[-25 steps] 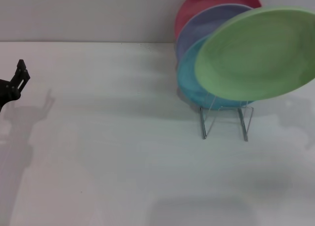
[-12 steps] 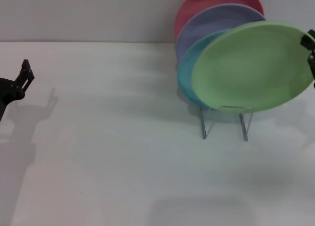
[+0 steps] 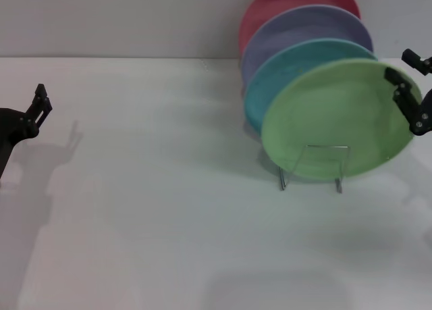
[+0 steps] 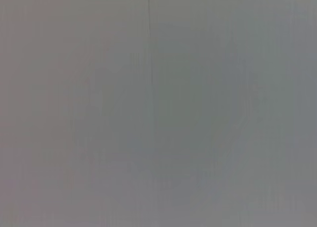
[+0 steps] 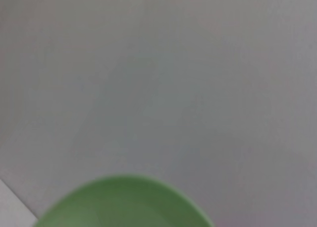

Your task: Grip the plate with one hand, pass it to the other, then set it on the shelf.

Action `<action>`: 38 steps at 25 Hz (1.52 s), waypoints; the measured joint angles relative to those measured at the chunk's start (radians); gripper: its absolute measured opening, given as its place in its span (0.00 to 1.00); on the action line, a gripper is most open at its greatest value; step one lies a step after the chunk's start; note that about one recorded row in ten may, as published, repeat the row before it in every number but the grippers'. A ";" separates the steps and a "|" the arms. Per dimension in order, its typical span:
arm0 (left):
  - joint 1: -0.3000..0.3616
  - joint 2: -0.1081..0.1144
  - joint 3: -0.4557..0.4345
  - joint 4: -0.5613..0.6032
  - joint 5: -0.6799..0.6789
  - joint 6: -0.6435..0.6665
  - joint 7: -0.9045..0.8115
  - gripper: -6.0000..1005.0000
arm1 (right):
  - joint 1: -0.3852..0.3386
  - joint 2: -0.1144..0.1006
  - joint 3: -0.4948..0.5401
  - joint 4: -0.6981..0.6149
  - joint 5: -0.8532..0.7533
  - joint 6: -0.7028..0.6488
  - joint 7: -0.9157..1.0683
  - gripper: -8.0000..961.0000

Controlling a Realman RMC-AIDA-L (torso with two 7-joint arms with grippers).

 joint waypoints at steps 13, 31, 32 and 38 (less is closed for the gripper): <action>-0.017 0.000 -0.006 -0.013 -0.001 -0.012 0.000 0.86 | -0.018 0.002 0.003 -0.023 0.001 0.111 0.031 0.59; -0.039 -0.002 -0.002 -0.041 -0.008 -0.016 0.000 0.86 | 0.064 -0.004 -0.015 -0.100 -0.028 0.088 0.030 0.78; -0.040 -0.002 -0.002 -0.041 -0.008 -0.016 0.000 0.86 | 0.067 -0.004 -0.015 -0.104 -0.037 0.086 0.030 0.78; -0.048 -0.002 -0.002 -0.041 -0.007 -0.016 0.000 0.86 | 0.078 -0.004 -0.015 -0.122 -0.059 0.068 0.038 0.78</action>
